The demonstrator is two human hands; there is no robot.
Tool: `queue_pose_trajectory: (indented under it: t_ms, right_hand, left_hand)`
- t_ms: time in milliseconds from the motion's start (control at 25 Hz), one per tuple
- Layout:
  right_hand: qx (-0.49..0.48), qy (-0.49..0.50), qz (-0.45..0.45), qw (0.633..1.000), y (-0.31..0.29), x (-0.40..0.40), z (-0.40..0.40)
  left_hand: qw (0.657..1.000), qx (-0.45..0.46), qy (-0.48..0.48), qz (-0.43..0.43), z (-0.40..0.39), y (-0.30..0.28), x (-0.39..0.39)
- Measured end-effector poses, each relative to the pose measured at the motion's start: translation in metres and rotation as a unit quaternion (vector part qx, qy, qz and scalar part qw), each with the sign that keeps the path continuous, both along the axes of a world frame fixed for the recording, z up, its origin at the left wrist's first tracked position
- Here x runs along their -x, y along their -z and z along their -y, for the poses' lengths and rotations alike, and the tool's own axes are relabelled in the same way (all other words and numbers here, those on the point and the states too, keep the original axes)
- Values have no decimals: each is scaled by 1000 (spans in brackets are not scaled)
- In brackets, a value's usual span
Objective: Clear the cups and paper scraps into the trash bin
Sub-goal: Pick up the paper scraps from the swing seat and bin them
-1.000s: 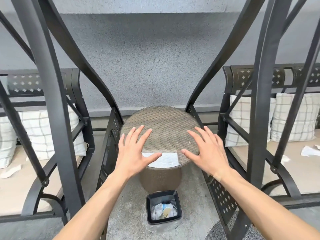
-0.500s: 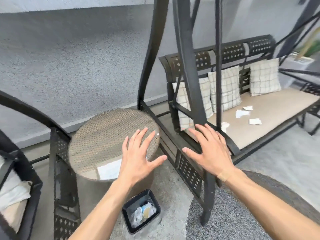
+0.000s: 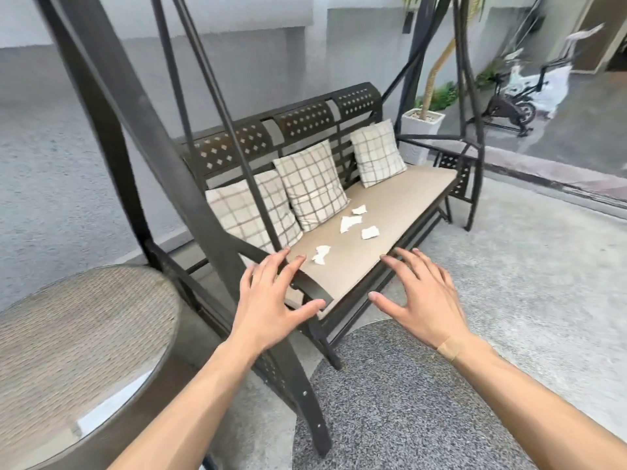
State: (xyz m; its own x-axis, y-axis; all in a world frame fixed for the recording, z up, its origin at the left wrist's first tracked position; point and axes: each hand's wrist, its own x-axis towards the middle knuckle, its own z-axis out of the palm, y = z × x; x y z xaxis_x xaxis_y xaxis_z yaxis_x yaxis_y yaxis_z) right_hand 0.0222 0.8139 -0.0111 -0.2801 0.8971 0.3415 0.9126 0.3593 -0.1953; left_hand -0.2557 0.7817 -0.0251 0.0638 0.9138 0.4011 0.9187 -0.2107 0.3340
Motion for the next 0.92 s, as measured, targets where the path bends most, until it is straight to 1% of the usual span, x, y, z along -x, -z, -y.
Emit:
queue_pose_trajectory:
  t_ms: [160,360,560,680,800,920]
  right_hand:
    - [14,32,0,999,1,-87,-29]
    - [12,63,-12,998,5,-153,-61]
    - [20,78,-12,997,14,-178,-104]
    - [27,76,-8,997,20,-182,-137]
    - [30,70,4,997,22,-182,-179]
    - [38,68,5,997,22,-179,-228]
  left_hand:
    - [999,-2,22,-23,-44,-3,-73]
    - [999,14,32,-34,-86,-1,-117]
    - [997,32,37,-54,-136,7,-141]
    - [998,39,35,-40,-173,16,-150]
    - [998,33,41,-46,-218,26,-148]
    - [997,48,29,-43,-270,32,-141]
